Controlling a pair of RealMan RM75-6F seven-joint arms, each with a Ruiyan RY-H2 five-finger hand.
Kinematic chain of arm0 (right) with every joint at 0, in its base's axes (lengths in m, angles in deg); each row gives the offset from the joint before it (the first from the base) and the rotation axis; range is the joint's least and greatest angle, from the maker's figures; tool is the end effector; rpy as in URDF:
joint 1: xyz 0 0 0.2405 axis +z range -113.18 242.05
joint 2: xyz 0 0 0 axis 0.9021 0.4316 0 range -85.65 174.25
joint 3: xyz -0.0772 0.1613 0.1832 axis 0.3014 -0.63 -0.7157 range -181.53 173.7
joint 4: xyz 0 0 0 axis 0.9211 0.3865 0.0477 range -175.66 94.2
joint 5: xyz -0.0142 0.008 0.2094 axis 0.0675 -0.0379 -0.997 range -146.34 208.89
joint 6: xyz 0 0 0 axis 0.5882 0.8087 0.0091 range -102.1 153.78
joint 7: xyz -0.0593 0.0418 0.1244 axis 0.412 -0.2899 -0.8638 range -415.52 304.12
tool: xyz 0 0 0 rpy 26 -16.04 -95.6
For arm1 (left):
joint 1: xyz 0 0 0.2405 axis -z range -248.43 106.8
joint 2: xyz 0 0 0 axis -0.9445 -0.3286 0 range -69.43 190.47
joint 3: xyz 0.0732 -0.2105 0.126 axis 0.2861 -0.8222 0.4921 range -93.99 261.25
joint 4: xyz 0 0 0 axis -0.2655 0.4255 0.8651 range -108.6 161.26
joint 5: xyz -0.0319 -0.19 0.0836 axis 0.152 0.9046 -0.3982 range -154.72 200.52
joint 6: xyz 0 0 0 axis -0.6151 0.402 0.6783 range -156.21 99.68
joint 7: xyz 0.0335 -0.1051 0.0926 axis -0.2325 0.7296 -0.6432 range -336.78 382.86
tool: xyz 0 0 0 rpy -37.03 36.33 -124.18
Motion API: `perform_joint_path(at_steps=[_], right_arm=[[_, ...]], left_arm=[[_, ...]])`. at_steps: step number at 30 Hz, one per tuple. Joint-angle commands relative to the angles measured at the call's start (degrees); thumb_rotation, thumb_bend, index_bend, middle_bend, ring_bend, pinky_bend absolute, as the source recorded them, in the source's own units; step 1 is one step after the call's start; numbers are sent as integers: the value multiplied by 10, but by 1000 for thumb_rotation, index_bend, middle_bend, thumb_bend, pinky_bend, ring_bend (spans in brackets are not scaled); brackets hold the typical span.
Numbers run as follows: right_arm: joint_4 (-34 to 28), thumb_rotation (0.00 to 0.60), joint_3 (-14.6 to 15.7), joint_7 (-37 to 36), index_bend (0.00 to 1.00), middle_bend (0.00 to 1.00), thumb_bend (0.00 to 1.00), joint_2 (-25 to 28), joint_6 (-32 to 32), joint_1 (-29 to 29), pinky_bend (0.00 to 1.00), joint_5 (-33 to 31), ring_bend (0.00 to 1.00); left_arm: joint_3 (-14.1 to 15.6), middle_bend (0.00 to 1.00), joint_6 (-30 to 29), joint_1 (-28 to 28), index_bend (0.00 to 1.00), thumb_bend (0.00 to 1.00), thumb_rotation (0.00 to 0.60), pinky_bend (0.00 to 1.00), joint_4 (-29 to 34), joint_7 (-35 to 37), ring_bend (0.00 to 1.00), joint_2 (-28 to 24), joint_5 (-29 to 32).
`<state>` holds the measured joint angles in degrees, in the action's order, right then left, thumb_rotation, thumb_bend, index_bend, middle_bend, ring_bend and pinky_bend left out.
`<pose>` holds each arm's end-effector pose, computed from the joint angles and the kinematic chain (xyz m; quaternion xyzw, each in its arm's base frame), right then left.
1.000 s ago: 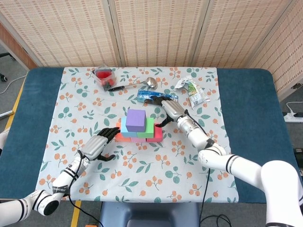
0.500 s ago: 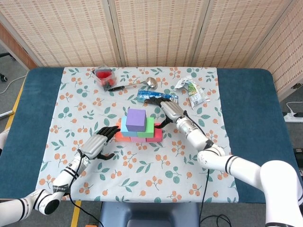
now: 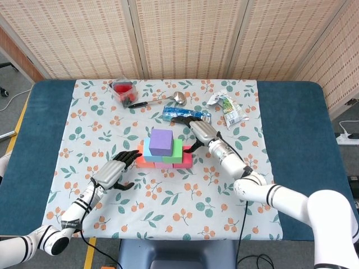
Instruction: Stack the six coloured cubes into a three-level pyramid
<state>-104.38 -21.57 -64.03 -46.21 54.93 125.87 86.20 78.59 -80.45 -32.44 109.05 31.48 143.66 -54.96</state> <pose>-0.0865 -0.4526 -0.0159 0.6976 -0.5195 0.3810 0.3136 -0.1888 0.3237 -0.0015 -0.7236 -0.4674 -0.3947 0.3195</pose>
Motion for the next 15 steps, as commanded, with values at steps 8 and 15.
perform_joint_path(at_steps=[8,15], right_arm=[[-53,600,35,39,0,82,0,61,7,-28,0,-12,0],[-22,600,51,54,0,80,0,34,-1,-25,0,-27,0]], left_arm=[[18,0,-28,-40,0,308,600,5,-27,31,0,-9,6],[21,0,2,-37,0,307,600,5,-63,30,0,13,21]])
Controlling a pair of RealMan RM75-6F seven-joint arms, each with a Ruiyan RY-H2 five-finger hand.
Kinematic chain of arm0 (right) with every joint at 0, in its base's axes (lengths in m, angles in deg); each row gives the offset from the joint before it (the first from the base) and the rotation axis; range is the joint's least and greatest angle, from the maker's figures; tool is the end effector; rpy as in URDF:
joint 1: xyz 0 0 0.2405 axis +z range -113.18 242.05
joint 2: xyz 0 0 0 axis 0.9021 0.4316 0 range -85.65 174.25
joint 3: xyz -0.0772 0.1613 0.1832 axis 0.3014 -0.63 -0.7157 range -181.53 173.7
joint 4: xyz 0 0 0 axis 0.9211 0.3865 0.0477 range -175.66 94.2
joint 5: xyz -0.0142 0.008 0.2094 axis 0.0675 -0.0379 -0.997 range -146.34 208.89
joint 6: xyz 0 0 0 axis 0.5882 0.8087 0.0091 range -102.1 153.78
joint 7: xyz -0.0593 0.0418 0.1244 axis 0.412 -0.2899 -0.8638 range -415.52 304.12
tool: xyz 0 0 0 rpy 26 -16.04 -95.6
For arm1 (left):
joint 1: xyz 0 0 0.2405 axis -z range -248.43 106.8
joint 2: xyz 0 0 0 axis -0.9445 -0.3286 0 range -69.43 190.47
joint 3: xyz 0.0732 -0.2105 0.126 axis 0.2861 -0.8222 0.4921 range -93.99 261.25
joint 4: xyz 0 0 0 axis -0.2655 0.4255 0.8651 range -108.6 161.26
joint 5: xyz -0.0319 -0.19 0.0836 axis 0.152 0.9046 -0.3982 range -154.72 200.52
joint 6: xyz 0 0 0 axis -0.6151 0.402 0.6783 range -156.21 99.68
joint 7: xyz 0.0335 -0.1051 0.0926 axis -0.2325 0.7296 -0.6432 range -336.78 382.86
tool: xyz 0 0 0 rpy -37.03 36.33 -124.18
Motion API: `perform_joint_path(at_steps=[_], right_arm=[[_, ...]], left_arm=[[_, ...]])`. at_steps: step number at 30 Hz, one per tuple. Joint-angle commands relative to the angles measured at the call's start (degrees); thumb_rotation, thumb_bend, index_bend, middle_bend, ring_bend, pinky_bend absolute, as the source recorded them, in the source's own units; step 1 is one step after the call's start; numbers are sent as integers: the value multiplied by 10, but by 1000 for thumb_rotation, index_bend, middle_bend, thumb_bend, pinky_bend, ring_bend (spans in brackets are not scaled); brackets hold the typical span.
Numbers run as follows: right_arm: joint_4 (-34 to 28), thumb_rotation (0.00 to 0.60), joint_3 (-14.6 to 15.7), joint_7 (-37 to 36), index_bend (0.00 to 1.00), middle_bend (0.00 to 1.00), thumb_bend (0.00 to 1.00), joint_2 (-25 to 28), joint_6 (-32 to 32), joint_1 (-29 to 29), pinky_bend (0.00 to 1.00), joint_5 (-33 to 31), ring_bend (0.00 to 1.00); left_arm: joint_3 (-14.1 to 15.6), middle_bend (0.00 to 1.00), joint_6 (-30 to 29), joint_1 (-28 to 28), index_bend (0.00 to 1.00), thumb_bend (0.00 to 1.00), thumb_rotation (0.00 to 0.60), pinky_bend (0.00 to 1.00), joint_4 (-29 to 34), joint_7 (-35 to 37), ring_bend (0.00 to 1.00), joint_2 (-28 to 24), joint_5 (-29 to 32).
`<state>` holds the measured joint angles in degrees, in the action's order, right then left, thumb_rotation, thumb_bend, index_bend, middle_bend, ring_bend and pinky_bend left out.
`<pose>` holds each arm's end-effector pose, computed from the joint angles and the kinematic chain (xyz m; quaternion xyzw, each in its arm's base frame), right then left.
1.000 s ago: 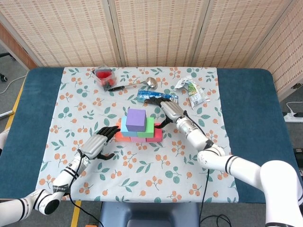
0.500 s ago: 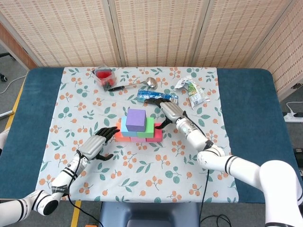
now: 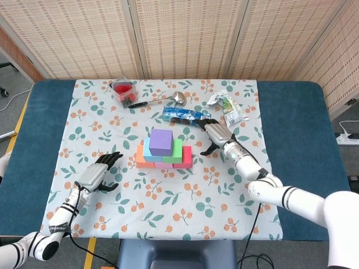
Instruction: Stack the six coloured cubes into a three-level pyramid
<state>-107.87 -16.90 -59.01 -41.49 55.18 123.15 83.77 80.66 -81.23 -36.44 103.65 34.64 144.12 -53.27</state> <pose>-0.1282 -0.4426 0.0000 0.7154 -0.5060 0.3295 0.3514 -0.2396 0.3169 0.0037 -0.6928 -0.5031 -0.3682 0.3624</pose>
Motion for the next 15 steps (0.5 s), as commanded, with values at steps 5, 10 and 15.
perform_joint_path(at_steps=[5,10,15], right_arm=[[43,600,4,3,0,79,0,-43,0,5,0,8,0],[63,600,-1,-5,0,64,0,-68,8,6,0,27,0],[80,600,-2,-12,0,50,0,-88,20,3,0,50,0]], left_arm=[[-2,0,25,10,0,309,600,4,-24,-13,0,27,8],[-8,0,27,18,0,308,600,4,-24,-16,0,34,1],[-11,0,31,25,0,308,600,3,-22,-23,0,37,-3]])
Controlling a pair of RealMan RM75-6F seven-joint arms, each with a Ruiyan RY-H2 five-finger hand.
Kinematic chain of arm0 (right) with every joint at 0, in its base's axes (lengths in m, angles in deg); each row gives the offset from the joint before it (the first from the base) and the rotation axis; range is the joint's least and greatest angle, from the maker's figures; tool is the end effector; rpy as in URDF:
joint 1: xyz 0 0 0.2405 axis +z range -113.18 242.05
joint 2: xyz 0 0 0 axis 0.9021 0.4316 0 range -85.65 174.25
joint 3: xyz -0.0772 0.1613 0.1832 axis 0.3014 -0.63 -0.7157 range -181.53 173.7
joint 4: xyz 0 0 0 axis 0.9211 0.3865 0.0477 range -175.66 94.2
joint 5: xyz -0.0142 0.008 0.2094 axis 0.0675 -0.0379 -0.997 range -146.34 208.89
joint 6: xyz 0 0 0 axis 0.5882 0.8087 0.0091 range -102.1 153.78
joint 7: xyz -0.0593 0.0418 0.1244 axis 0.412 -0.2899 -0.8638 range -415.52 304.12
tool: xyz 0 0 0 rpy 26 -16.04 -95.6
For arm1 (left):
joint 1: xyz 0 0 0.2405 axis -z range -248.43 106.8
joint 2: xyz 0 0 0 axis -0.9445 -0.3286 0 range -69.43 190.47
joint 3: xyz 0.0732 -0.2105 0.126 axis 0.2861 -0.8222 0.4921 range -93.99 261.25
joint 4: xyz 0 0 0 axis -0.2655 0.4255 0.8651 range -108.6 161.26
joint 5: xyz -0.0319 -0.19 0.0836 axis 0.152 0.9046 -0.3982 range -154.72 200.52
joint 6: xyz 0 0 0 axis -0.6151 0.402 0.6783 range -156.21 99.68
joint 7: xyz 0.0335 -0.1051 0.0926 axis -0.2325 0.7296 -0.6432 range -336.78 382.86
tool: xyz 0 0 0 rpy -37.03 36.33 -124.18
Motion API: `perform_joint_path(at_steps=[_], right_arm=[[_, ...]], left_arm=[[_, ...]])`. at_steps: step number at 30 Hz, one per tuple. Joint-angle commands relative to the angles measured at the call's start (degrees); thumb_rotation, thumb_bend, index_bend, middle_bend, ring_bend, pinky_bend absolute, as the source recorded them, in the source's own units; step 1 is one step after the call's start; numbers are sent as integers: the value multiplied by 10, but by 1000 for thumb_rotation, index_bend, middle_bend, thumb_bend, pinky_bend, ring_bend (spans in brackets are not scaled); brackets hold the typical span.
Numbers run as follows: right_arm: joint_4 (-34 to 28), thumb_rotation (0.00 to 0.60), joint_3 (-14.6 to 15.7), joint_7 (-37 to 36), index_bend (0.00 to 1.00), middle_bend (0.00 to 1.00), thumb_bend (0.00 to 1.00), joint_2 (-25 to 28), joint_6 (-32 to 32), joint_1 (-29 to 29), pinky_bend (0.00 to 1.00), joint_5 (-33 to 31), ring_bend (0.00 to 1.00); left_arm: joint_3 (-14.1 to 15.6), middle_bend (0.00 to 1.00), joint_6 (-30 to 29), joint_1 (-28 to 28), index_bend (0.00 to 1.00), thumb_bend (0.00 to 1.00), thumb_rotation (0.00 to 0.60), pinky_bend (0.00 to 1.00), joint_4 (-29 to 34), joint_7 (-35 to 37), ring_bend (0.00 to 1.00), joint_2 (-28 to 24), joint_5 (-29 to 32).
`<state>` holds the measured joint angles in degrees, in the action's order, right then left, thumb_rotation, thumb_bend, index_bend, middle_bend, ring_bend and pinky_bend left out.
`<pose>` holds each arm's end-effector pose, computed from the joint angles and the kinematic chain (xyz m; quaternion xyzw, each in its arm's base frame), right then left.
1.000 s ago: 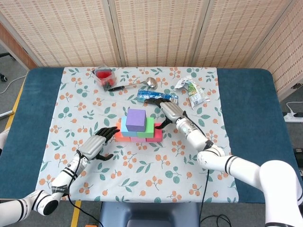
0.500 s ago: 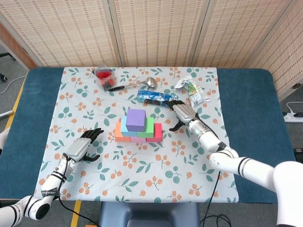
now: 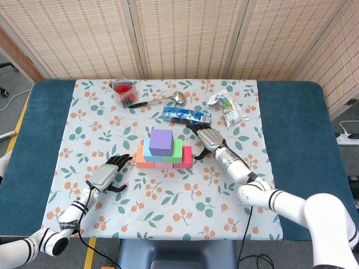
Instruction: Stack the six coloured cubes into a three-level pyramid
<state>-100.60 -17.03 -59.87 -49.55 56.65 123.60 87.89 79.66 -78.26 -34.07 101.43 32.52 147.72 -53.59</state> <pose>-0.1222 -0.4406 -0.0371 0.7253 -0.4903 0.3359 0.3474 -0.2221 0.3241 -0.0193 -0.7159 -0.4899 -0.3593 0.3441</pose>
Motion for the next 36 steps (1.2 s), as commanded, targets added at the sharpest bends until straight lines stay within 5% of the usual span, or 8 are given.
perform_joint_path(at_steps=[1,36], right_arm=[[10,600,-1,-6,0,48,0,-10,5,-2,0,12,0],[55,600,-22,-44,0,42,0,-41,-10,-2,0,56,0]], left_arm=[[-1,0,2,2,0,308,600,3,0,-2,0,2,0],[-4,0,17,14,0,308,600,3,6,0,0,2,0]])
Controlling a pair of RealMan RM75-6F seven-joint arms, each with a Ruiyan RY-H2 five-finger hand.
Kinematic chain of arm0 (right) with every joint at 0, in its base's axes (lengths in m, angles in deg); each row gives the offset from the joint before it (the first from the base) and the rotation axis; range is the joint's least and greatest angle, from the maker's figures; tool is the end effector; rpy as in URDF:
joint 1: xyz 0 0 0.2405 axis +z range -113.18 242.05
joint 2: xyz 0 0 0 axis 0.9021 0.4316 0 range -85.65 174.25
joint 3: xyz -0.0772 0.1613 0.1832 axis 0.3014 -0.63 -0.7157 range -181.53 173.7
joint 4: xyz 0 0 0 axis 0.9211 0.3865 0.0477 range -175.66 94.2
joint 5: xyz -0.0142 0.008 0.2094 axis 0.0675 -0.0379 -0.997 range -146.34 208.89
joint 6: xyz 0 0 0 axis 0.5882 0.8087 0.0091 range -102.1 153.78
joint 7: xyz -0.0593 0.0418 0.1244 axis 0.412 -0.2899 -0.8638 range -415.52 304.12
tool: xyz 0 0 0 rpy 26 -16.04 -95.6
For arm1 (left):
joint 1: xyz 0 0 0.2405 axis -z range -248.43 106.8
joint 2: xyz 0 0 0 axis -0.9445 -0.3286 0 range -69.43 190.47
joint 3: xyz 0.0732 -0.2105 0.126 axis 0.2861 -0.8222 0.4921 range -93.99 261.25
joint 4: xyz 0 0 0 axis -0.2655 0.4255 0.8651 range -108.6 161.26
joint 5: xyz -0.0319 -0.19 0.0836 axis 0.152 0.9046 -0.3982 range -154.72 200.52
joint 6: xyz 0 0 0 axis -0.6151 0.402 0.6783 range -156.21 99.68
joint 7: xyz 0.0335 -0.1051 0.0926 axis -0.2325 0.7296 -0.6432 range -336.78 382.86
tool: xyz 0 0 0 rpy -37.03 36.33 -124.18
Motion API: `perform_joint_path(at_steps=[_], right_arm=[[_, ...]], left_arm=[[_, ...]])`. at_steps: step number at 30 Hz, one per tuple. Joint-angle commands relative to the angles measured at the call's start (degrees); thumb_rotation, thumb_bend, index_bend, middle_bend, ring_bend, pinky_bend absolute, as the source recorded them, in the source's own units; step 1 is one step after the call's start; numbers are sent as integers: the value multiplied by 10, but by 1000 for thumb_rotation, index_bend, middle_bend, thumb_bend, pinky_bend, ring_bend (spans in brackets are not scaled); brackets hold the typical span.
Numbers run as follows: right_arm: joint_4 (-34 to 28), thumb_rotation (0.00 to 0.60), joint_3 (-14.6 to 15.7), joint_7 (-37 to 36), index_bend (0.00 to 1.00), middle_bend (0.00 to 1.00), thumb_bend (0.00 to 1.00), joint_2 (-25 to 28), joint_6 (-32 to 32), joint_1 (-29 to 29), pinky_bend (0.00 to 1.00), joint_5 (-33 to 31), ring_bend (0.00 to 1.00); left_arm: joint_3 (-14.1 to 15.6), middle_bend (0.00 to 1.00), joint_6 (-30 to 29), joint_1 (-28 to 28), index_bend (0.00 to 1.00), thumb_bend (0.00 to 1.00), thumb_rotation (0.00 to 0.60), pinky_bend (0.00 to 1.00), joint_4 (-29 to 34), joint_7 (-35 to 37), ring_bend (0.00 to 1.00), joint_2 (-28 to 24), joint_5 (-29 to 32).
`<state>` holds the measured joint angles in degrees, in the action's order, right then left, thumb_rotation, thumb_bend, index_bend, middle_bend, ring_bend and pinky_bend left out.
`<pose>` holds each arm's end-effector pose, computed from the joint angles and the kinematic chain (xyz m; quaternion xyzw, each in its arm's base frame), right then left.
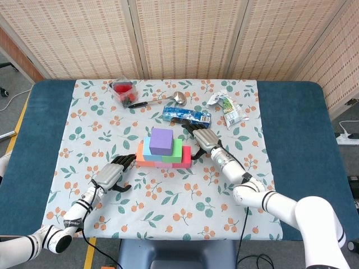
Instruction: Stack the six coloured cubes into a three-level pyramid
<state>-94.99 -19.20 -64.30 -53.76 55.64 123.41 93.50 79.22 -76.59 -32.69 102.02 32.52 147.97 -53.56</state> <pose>-0.1185 -0.4448 -0.0512 0.7219 -0.4919 0.3485 0.3398 -0.2114 0.3269 -0.0245 -0.7238 -0.4900 -0.3571 0.3293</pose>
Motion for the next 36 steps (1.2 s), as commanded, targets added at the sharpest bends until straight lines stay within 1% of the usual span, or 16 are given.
perform_joint_path(at_steps=[1,14,17,20,25,28,30,32,33,36], right_arm=[[-1,600,0,1,0,42,0,1,0,0,0,0,0],[-38,600,6,25,0,42,0,30,3,-11,0,-11,0],[-60,600,5,28,0,42,0,44,15,-18,0,-9,0],[-105,600,5,32,0,42,0,76,45,-35,0,3,0],[-218,600,10,45,0,43,0,162,129,-90,0,28,0],[-288,600,24,60,0,44,0,221,197,-138,0,51,0],[-330,600,39,66,0,44,0,259,249,-178,0,71,0],[-358,600,54,69,0,45,0,290,295,-216,0,88,0],[-373,600,64,72,0,45,0,308,328,-241,0,100,0],[-393,600,94,70,0,45,0,340,411,-306,0,138,0]], left_arm=[[0,0,0,0,0,308,600,3,0,0,0,0,0],[2,0,-6,-9,0,306,600,3,9,-3,0,-9,6],[3,0,-16,-16,0,305,600,3,17,-1,0,-17,7],[5,0,-38,-31,0,306,600,3,31,3,0,-35,4],[7,0,-100,-72,0,307,600,3,60,7,0,-85,2],[6,0,-141,-101,0,306,600,4,73,6,0,-119,5],[6,0,-169,-122,0,306,600,4,79,4,0,-141,11],[5,0,-193,-141,5,309,600,6,84,4,0,-157,17],[5,0,-208,-154,11,311,600,8,86,5,0,-165,20],[6,0,-251,-187,34,315,600,12,91,6,0,-180,23]])
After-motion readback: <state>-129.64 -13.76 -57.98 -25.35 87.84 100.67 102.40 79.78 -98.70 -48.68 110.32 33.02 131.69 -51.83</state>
